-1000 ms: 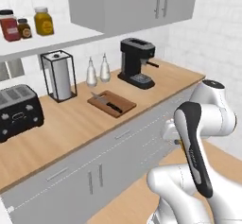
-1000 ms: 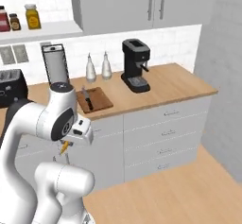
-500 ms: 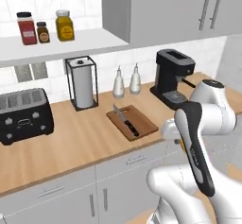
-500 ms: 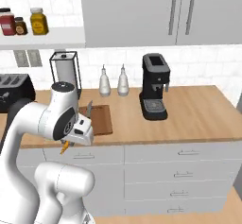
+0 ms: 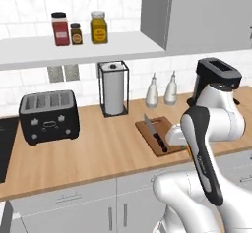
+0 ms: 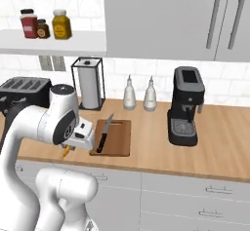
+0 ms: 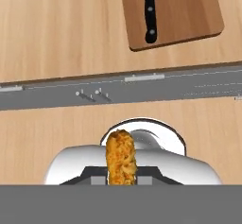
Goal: Pick up the knife from the drawer and place it on the cutting board. Then place the meat from the plate to the cutting board.
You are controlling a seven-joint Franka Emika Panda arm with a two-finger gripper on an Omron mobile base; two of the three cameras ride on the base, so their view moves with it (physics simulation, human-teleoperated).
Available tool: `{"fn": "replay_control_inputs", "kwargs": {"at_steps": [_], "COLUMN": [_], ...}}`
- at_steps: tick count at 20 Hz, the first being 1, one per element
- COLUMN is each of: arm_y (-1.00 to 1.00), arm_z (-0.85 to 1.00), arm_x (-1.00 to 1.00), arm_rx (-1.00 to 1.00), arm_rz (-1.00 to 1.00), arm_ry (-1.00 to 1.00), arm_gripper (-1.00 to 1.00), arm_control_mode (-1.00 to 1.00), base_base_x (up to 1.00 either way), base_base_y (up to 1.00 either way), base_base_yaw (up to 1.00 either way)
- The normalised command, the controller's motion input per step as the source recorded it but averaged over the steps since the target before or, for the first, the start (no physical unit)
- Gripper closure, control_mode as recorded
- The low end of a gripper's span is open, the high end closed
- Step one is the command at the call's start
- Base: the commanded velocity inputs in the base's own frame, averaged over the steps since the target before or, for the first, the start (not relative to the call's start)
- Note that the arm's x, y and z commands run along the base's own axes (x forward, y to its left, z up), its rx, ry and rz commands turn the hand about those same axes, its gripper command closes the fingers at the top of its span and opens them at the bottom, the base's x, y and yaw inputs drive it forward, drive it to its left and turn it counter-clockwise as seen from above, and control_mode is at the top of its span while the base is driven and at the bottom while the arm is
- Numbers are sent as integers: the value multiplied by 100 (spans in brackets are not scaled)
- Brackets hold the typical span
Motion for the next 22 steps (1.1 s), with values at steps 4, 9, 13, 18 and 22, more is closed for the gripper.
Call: {"fn": "replay_control_inputs", "kwargs": {"at_steps": [4,9,13,18,22], "arm_y": [0,0,0,0,0], "arm_z": [0,0,0,0,-10], "arm_x": [0,0,0,0,14], "arm_rx": [0,0,0,0,0], "arm_rz": [0,0,0,0,0], "arm_ry": [0,0,0,0,6], "arm_gripper": [100,100,100,100,100], "arm_control_mode": [100,100,100,100,-100], "base_base_x": [74,21,0,0,6], "base_base_y": [-48,-37,-4,0,0], "base_base_yaw": [23,12,0,0,0]}}
